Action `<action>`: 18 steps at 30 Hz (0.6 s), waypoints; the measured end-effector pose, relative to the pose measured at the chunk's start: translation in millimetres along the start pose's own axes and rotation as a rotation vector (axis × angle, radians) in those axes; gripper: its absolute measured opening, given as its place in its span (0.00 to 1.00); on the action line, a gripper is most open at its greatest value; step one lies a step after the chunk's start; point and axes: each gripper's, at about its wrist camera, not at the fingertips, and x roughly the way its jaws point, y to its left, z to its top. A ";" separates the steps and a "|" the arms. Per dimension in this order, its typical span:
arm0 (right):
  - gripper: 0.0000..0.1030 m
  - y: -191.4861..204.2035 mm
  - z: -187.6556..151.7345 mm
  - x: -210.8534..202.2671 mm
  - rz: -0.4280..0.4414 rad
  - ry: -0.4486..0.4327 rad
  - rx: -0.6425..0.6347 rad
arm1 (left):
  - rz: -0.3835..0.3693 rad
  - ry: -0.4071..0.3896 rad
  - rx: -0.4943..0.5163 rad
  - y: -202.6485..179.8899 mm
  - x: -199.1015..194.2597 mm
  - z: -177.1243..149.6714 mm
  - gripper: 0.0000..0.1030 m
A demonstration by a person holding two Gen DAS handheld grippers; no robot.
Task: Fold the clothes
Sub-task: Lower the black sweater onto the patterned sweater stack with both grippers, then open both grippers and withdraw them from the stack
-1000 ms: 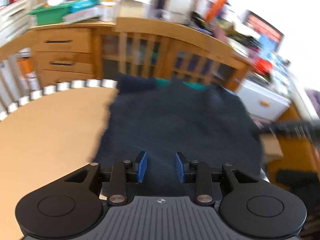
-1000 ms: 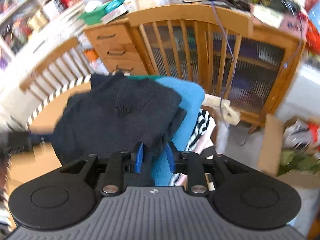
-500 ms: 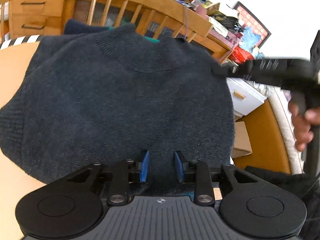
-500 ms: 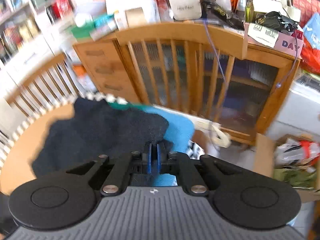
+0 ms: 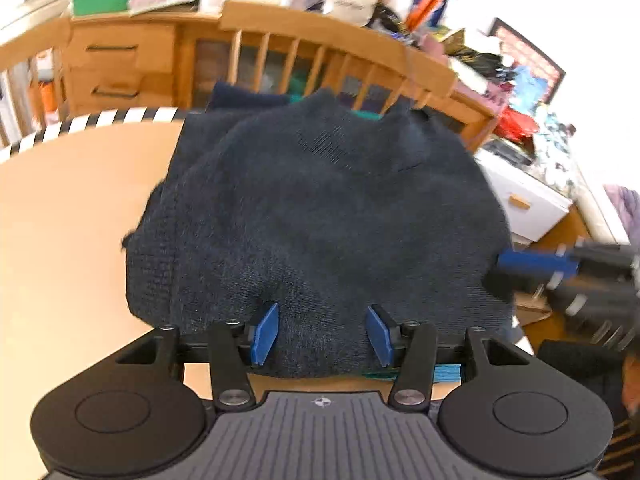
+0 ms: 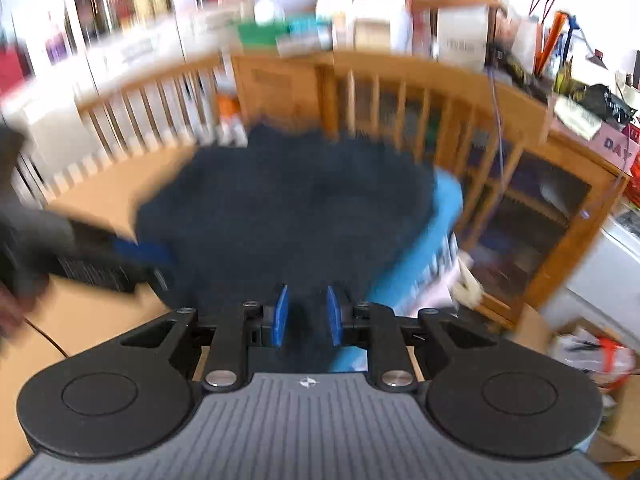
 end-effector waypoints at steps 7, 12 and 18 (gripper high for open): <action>0.24 -14.4 -3.7 3.8 0.068 0.024 0.031 | 0.009 0.003 -0.036 -0.3 2.9 0.5 0.50; 0.55 -2.1 -1.7 -14.1 0.063 0.015 0.065 | 0.092 0.000 -0.014 -4.9 -15.6 -3.9 0.75; 0.80 40.2 -15.3 -39.2 0.021 -0.002 0.031 | 0.162 0.007 0.114 -12.4 -29.6 -21.3 0.89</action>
